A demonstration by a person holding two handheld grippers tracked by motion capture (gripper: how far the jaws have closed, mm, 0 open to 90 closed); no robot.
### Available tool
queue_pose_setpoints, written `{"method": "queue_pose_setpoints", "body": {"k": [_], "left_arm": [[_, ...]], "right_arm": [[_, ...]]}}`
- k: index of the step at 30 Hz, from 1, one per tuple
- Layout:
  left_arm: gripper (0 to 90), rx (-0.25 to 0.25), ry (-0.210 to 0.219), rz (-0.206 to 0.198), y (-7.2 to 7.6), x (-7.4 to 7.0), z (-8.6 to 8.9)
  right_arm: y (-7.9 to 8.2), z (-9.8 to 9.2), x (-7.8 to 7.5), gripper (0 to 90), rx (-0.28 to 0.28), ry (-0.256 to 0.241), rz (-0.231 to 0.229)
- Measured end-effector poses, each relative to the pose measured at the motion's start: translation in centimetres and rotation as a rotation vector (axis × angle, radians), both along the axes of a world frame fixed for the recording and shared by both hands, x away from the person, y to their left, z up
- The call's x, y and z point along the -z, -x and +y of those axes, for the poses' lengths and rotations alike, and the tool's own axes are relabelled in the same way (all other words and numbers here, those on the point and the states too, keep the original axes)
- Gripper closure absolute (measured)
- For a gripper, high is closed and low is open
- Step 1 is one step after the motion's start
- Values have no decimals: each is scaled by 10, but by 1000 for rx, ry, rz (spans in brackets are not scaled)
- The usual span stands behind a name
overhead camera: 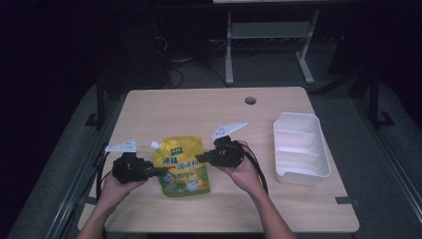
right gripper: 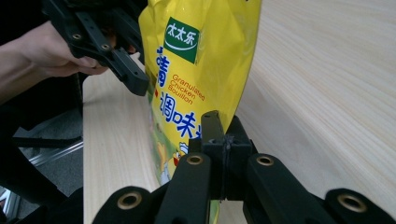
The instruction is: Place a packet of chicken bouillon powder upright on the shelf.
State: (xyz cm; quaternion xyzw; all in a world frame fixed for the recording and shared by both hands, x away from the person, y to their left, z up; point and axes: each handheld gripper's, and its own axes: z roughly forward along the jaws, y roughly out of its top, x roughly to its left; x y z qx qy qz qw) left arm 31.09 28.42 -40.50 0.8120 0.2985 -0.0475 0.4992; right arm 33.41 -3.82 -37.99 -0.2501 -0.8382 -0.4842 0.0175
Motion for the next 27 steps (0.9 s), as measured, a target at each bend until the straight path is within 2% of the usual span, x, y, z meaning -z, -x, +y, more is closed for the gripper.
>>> {"method": "queue_pose_setpoints", "body": {"k": [2,4,6,7,10,14,18,20,21,24,26,27], "left_arm": [[816,10,7,-5,0,0,0],[863,33,14,-14,1,-1,-2],[880,40,8,-23,2,-2,-4],[896,58,-1,-31,2,-2,-6],[898,70,-21,-45,4,-3,-11],[899,96,-28,-54,4,-4,-15],[899,102,-32,-58,5,-5,-17],[899,105,-37,-60,5,-5,-18],[898,110,-38,-60,5,-4,-19],[890,109,-38,-64,6,-5,-19],[809,89,-49,-70,6,-5,-18],[784,84,-55,-57,6,-4,-17]], "right_arm": [[5,-4,-2,895,-11,-14,-4],[7,-7,-2,893,-25,-23,-9],[8,-8,-2,892,-34,-27,1],[8,-10,0,869,-65,-30,25],[7,-9,4,798,-105,-19,59],[7,-8,5,778,-118,-31,75],[6,-6,6,775,-119,-28,76],[7,-6,6,784,-119,-23,77],[7,-5,7,828,-116,-13,73],[7,-7,6,878,-117,-18,71],[8,-6,6,882,-120,-15,71],[8,-7,5,886,-123,-15,70]]}}
